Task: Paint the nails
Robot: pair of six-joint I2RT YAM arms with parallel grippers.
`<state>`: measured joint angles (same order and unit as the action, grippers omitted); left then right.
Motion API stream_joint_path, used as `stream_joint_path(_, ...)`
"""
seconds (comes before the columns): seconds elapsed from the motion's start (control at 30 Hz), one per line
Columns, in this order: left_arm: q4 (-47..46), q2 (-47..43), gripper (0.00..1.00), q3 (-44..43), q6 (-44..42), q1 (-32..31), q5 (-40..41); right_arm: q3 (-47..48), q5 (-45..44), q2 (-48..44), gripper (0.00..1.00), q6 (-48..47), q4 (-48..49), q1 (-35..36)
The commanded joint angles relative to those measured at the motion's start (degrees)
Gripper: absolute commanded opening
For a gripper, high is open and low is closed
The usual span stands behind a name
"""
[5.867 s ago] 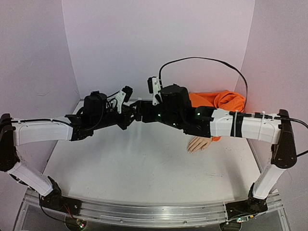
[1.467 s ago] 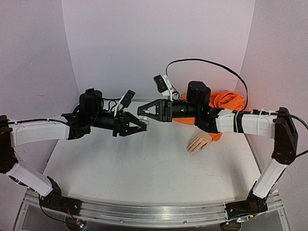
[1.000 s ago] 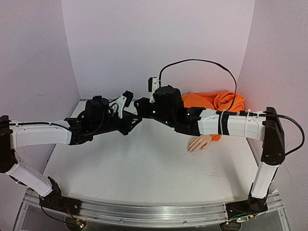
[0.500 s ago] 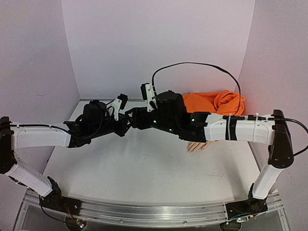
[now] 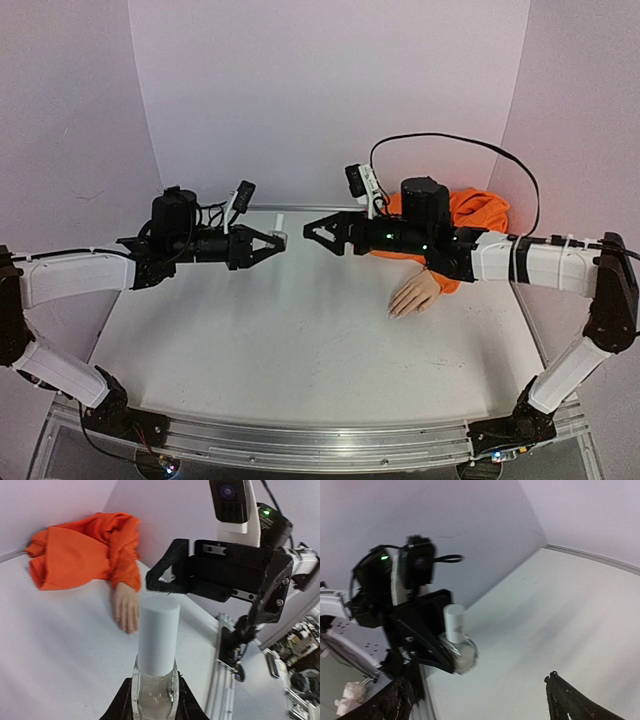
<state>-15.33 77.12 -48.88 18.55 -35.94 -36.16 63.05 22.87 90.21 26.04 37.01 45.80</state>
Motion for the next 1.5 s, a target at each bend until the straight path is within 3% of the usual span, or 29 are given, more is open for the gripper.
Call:
stream_joint_path(0.0,-4.1,3.4,0.00,-6.9,3.5,-0.4,-19.4,-1.2,20.2,0.0,0.90,5.2,19.1,1.4)
stream_joint_path(0.1,-4.6,4.6,0.00,-7.7,3.2,-1.8,-22.4,-1.0,24.0,2.2,0.80,8.8,24.3,1.4)
stream_joint_path(0.17,-4.7,5.4,0.00,-8.1,3.0,-2.8,-23.5,0.4,25.9,3.8,0.68,10.1,25.3,1.4)
stream_joint_path(0.4,-5.0,6.7,0.00,-9.3,1.7,-5.4,-27.8,2.5,28.1,7.2,0.43,12.4,28.1,1.4)
stream_joint_path(0.53,-5.0,5.9,0.00,-8.6,0.6,-5.4,-27.3,2.3,26.8,7.2,0.45,12.9,28.0,1.3)
stream_joint_path(0.67,-5.0,4.6,0.00,-7.1,0.2,-5.3,-21.9,0.5,23.4,5.9,0.54,14.2,27.8,0.7)
stream_joint_path(0.8,-5.0,2.9,0.00,-5.3,-0.5,-4.8,-15.0,-1.1,19.3,1.9,0.72,10.7,21.4,0.7)
stream_joint_path(0.93,-5.0,1.2,0.00,-3.7,-2.6,-4.7,-11.2,-1.0,14.4,-0.7,0.76,6.8,12.2,0.2)
stream_joint_path(1.07,-5.0,2.4,0.00,-4.5,-2.5,-4.7,-13.0,2.3,15.8,1.4,0.76,4.4,8.2,0.2)
stream_joint_path(1.13,-5.0,3.3,0.00,-5.2,-1.9,-4.7,-14.2,4.2,18.6,2.9,0.69,4.4,8.5,0.1)
stream_joint_path(1.23,-5.0,3.8,0.00,-5.7,-1.5,-4.7,-15.4,6.4,21.3,4.6,0.52,4.9,9.3,0.2)
stream_joint_path(1.47,-5.0,4.6,0.00,-6.1,-1.4,-4.8,-17.6,9.4,26.7,7.6,0.45,6.3,10.7,0.2)
